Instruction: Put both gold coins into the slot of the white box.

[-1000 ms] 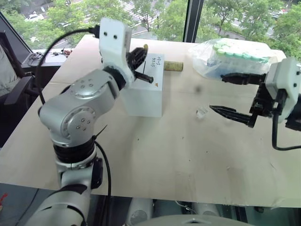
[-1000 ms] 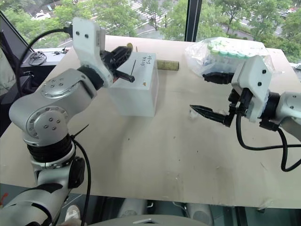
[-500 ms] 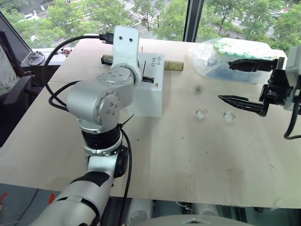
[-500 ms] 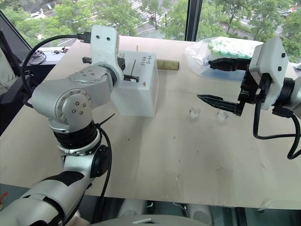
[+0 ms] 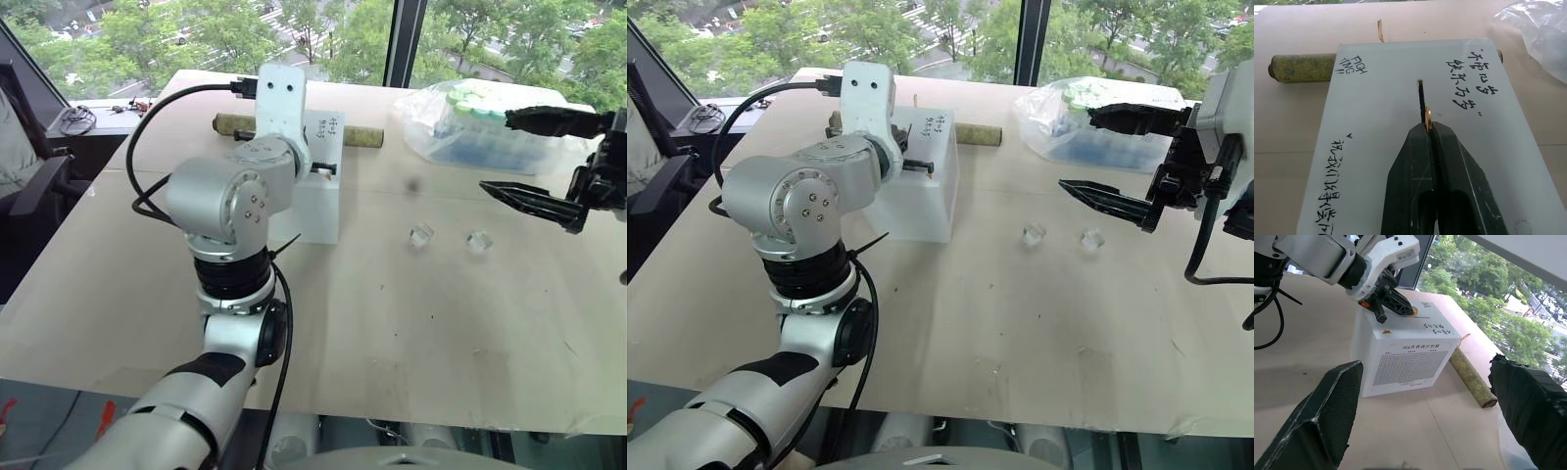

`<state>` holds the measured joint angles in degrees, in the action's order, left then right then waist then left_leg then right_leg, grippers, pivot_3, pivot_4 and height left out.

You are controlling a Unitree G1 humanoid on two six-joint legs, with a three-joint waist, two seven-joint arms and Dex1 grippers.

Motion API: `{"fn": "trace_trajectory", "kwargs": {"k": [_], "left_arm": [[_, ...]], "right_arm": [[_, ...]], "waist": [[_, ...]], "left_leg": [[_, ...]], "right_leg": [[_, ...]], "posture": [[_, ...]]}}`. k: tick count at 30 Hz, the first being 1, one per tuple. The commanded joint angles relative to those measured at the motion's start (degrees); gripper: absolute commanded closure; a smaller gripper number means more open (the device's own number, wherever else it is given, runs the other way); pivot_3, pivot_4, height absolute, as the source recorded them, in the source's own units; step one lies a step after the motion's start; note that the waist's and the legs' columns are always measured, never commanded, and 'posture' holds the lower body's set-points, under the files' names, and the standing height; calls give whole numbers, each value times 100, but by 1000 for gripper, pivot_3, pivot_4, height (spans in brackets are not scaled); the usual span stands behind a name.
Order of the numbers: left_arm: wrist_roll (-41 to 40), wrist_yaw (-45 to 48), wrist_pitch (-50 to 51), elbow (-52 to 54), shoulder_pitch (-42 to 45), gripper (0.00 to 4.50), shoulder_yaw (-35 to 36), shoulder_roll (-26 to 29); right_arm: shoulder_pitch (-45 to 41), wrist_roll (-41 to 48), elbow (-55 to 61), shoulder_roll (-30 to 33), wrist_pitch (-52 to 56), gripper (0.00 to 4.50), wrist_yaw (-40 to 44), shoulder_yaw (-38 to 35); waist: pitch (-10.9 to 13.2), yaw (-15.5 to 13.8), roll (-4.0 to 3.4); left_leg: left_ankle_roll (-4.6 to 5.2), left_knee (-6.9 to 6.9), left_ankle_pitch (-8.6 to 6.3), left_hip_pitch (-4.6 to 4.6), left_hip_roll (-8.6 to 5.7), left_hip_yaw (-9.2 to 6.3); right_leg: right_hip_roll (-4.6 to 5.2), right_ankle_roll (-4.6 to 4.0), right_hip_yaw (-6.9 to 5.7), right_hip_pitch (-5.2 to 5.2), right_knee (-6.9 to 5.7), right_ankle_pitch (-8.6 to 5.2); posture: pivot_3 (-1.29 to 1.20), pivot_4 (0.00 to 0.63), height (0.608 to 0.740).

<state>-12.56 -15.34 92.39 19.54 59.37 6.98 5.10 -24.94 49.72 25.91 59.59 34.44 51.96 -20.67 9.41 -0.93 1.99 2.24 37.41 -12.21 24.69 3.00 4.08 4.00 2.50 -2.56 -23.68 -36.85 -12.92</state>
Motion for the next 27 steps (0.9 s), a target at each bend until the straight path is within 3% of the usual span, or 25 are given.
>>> {"fn": "trace_trajectory", "kwargs": {"k": [1, 12, 13, 15, 19, 23, 27], "left_arm": [[176, -37, 11, -44, 149, 4500, 85, -107], [320, 139, 11, -121, 141, 4500, -17, -131], [325, 158, 11, -105, 132, 3913, -14, -116], [336, 207, 11, -26, 122, 3355, -33, -64], [142, 580, 11, 340, 128, 1702, -138, 307], [-767, 1800, -70, 1122, -49, 1702, -76, 1262], [-1913, 3762, -1388, 2117, -989, 1702, 489, 2208]], "right_arm": [[-30, -8, 40, 50, -49, 68, 29, -227], [71, -87, 72, 35, -87, 68, 43, -225], [60, -96, 72, 29, -88, 0, 34, -211], [62, -125, 74, 24, -93, 0, 31, -190], [126, -146, 113, 12, -41, 0, -5, -212], [265, -75, 142, 17, 120, 0, -92, -304], [592, -33, 244, -3, 268, 0, -204, -557]], "waist": [[0, 0, 0], [0, 2, 0], [0, 2, 0], [0, 2, 0], [0, 13, 0], [0, 20, -2], [1, 19, -4]], "left_leg": [[0, 0, 0, 0, 0, 0], [0, 0, 0, -2, 0, 0], [0, 0, 0, -2, 0, 0], [0, 0, 0, -1, 0, 0], [0, 0, 0, -1, 0, 0], [-2, -1, 1, -1, 5, 0], [-24, -3, 13, -2, 10, 5]], "right_leg": [[0, 0, 0, 0, 0, 0], [0, 0, 1, 0, -2, 0], [0, 0, 1, 0, -2, 0], [0, 0, 1, 0, -2, 0], [0, 0, 1, 0, -2, 0], [-2, 0, 1, -2, -4, 0], [0, -1, 6, -4, -4, 0]], "posture": [[0, 150, 740], [0, 150, 740], [0, 150, 740], [0, 150, 740], [0, 150, 740], [0, 150, 740], [0, 150, 740]]}}
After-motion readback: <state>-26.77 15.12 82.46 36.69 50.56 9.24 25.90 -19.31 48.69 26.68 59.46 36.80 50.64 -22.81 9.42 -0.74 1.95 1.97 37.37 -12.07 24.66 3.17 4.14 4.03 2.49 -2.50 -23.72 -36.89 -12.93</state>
